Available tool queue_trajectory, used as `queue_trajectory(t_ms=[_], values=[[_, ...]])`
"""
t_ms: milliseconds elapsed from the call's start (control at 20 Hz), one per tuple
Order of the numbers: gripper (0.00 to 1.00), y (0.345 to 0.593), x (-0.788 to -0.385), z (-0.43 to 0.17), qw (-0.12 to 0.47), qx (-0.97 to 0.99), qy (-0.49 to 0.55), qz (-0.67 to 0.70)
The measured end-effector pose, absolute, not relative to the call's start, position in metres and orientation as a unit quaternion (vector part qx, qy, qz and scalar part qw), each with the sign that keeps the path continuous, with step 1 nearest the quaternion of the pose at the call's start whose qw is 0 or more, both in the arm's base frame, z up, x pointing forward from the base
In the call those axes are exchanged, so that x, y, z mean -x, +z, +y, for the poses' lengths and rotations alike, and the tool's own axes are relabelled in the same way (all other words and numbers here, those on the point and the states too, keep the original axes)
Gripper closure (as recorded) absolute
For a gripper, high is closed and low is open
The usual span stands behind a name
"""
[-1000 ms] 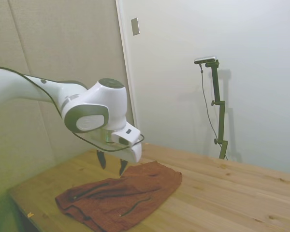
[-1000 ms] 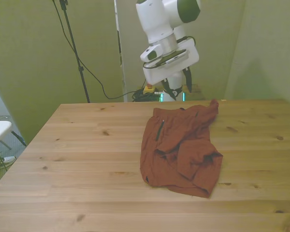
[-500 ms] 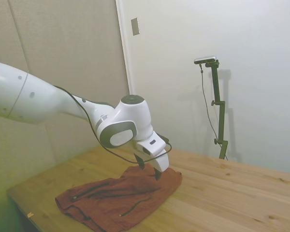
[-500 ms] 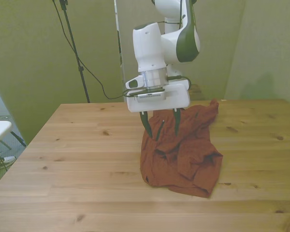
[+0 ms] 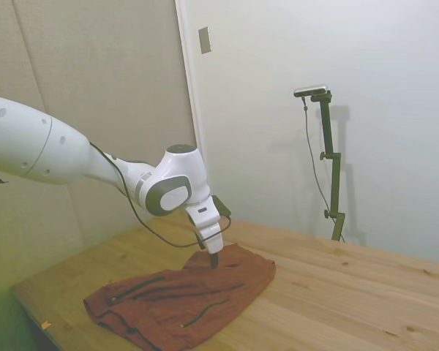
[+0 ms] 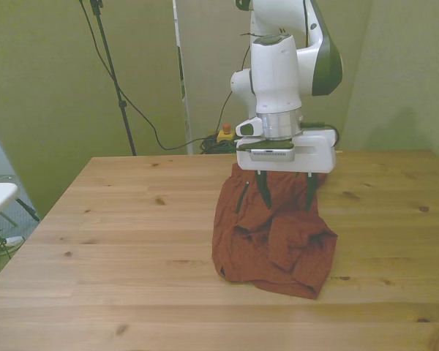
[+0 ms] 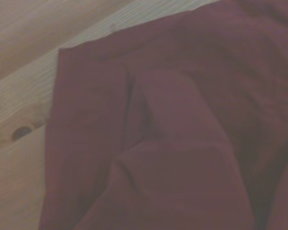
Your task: Unfold the shorts
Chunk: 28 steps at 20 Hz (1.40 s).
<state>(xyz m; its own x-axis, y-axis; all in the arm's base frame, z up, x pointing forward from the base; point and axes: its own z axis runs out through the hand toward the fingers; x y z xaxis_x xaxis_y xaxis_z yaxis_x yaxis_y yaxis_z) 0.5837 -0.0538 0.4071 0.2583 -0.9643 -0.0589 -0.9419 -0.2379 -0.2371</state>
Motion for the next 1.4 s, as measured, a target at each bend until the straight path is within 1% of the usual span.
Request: queue_trajectory(t_ms=[200,450,550,700,900,950,1150,1400], values=[[0.00,0.406,-0.579,-0.064,0.107,0.782,-0.037,0.613],[0.00,0.423,-0.559,-0.089,0.102,0.782,-0.022,0.614],[0.00,0.414,-0.551,-0.095,0.096,0.784,-0.010,0.613],[0.00,0.390,-0.550,-0.095,0.087,0.791,0.000,0.606],[0.00,0.379,-0.557,-0.086,0.080,0.811,-0.013,0.579],[1.00,0.377,-0.557,-0.083,0.079,0.814,-0.012,0.576],[1.00,0.367,-0.552,-0.080,0.074,0.820,-0.003,0.567],[1.00,0.370,-0.551,-0.082,0.074,0.823,-0.005,0.564]])
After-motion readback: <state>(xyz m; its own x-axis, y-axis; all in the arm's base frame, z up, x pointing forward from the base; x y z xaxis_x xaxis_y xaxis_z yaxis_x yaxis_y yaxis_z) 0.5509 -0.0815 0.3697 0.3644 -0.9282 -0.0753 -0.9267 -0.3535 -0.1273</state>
